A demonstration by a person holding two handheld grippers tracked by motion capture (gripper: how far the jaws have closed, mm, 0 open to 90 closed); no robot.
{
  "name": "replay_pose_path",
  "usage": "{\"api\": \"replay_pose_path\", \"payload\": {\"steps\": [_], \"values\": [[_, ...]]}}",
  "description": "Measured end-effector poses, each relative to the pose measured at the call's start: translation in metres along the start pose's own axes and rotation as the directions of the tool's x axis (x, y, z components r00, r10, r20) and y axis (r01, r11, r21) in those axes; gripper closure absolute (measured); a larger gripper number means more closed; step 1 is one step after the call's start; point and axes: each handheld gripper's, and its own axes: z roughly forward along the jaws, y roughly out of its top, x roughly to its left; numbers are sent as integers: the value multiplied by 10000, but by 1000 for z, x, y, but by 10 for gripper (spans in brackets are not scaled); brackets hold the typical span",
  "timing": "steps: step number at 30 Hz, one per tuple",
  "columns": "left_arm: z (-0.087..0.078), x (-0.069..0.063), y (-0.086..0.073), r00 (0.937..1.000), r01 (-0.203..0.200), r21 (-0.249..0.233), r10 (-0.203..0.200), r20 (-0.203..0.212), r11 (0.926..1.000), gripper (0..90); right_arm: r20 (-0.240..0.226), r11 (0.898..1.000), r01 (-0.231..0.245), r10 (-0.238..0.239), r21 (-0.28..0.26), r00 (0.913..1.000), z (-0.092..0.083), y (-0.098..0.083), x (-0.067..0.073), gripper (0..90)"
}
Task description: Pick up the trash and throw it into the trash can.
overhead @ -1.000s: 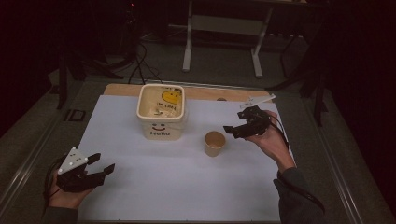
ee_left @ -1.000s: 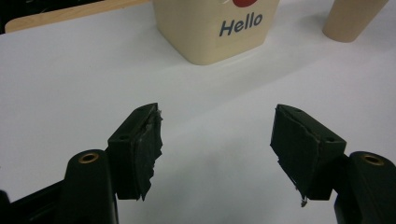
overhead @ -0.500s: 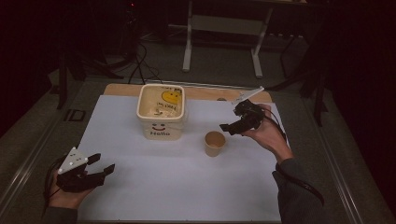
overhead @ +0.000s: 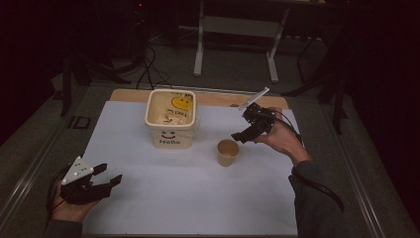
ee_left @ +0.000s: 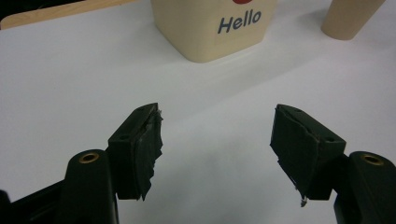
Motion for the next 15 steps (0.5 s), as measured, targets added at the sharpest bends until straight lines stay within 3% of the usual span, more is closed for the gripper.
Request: {"api": "replay_pose_path", "payload": {"steps": [15], "values": [[0, 0, 0, 10000, 29, 19, -29, 21, 10000, 336, -33, 9941, 388, -387, 1009, 9992, 18, 12, 5, 119]]}}
